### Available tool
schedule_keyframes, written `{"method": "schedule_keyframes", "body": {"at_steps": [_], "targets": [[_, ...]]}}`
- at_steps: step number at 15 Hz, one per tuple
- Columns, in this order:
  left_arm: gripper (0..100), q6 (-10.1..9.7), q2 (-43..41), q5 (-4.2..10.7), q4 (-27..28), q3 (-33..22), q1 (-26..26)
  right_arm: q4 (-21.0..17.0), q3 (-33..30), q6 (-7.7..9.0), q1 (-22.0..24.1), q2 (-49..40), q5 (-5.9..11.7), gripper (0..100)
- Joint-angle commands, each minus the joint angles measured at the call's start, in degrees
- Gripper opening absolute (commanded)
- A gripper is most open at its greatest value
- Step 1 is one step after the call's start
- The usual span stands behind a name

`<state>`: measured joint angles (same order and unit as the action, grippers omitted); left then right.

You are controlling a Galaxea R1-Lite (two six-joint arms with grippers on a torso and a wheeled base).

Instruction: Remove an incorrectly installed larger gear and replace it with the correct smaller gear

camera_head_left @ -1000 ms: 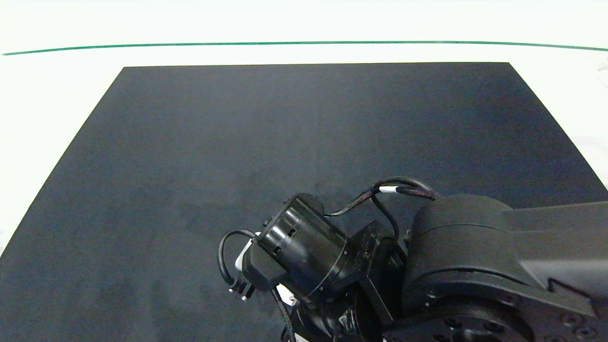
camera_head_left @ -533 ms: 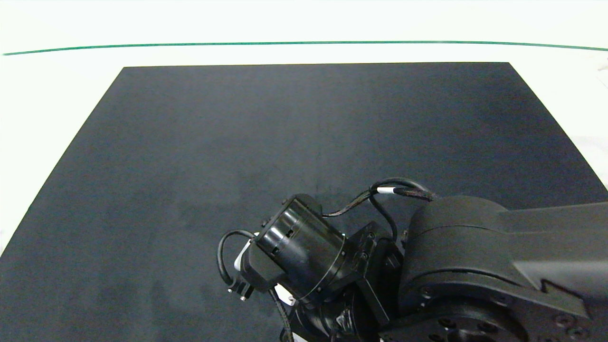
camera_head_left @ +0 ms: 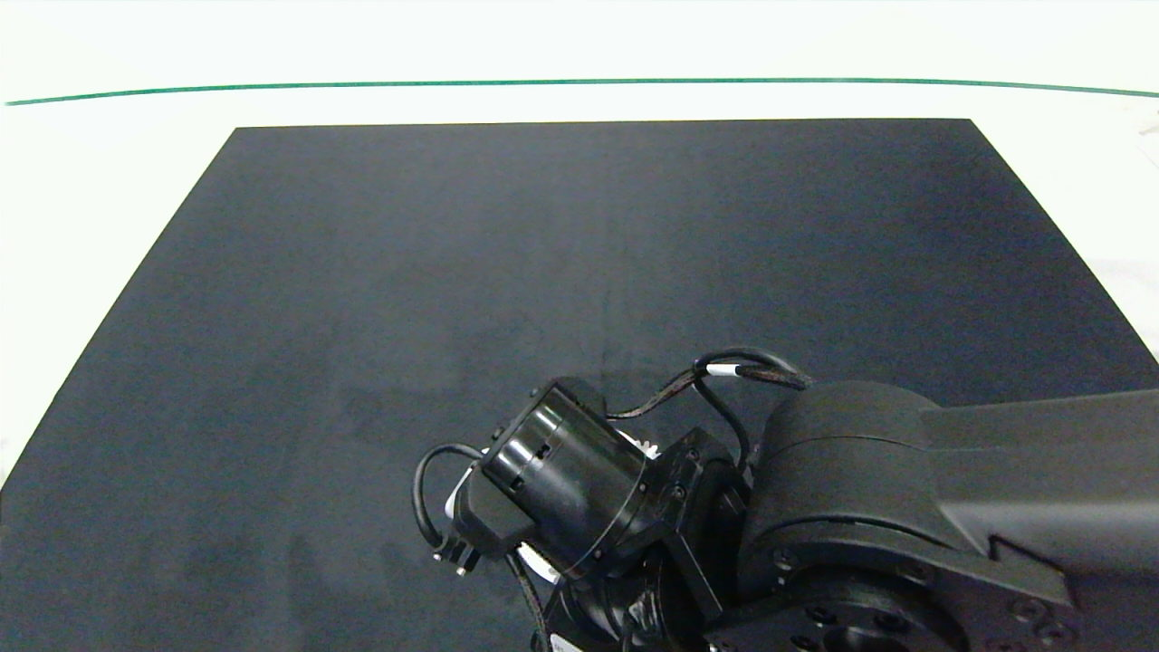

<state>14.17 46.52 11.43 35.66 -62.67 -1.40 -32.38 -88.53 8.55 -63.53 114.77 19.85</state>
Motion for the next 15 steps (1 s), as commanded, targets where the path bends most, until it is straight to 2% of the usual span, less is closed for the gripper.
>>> {"method": "schedule_keyframes", "body": {"at_steps": [1,3,4,11,13,14,15], "targets": [[100,0.25,0.0,0.08,0.2,0.1,0.0,-0.2,0.0,0.07,0.0,0.2,0.10,22],[100,0.25,0.0,0.08,0.2,0.1,0.0,-0.2,0.0,0.07,0.0,0.3,0.10,22],[100,0.25,0.0,0.08,0.2,0.1,0.0,-0.2,0.0,0.07,0.0,0.2,0.10,100],[100,0.25,0.0,0.08,0.2,0.1,0.0,-0.1,-0.3,-0.11,0.0,-0.4,0.10,100],[100,0.25,0.0,0.08,0.2,0.2,0.0,-0.1,0.5,-0.20,1.4,-5.3,0.10,100],[100,0.25,0.1,-0.01,-0.1,0.3,0.0,-0.1,0.7,-0.28,2.7,-7.5,0.37,100],[100,0.07,0.2,-0.01,-0.1,0.2,0.1,-0.1,1.1,-0.37,4.0,-9.0,1.60,100]]}}
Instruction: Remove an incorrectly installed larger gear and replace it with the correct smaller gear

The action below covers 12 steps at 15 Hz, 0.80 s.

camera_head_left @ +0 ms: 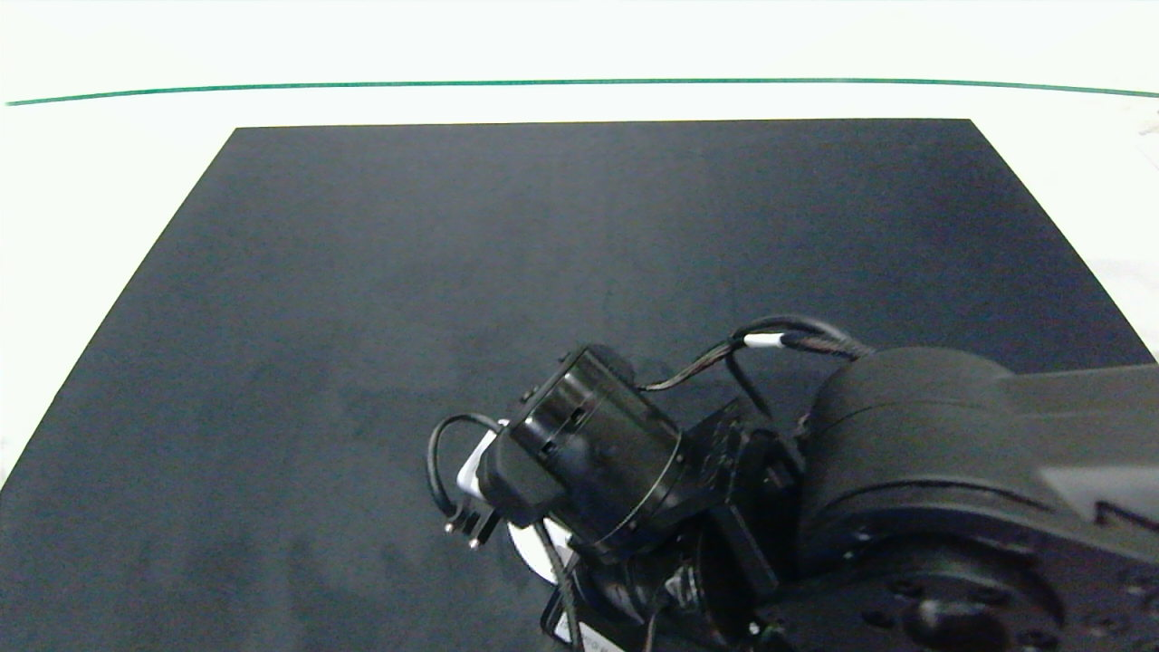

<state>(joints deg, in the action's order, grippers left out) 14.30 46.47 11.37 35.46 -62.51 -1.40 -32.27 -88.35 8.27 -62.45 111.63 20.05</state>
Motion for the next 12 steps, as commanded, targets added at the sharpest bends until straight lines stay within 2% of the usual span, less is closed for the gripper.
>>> {"method": "schedule_keyframes", "body": {"at_steps": [1,2,4,5,6,7,8,9,10,12], "targets": [[100,-0.32,0.3,-0.12,-0.6,-0.1,0.4,-0.2,3.1,-0.88,5.1,-9.5,4.56,100],[100,-1.12,0.3,-0.21,-1.7,0.0,0.6,-0.1,5.6,-1.85,6.6,-13.2,5.79,100],[100,-7.27,-3.0,-0.21,-2.8,3.9,0.4,-0.1,10.4,-5.54,9.6,-21.7,7.19,100],[100,-7.62,-5.1,-0.04,-3.3,6.8,0.4,-0.1,12.1,-7.56,10.3,-25.3,9.13,100],[100,-7.88,-6.7,0.14,-4.6,9.4,0.5,-0.1,14.3,-9.50,10.7,-28.9,11.94,100],[100,-7.97,-9.1,0.23,-6.7,11.5,0.6,-0.1,16.5,-10.55,10.8,-32.4,14.93,100],[100,-7.97,-11.5,0.32,-9.4,13.6,0.8,-0.1,19.0,-10.90,11.2,-35.9,17.92,100],[100,-7.88,-13.7,0.93,-10.9,14.3,1.8,0.0,21.1,-10.99,12.9,-39.0,19.94,100],[100,-7.80,-14.9,1.11,-11.0,14.3,2.9,0.0,22.4,-10.90,14.5,-41.6,20.29,100],[100,-7.97,-18.1,1.02,-10.9,14.7,4.7,0.0,27.3,-10.64,21.7,-49.5,20.29,100]]}}
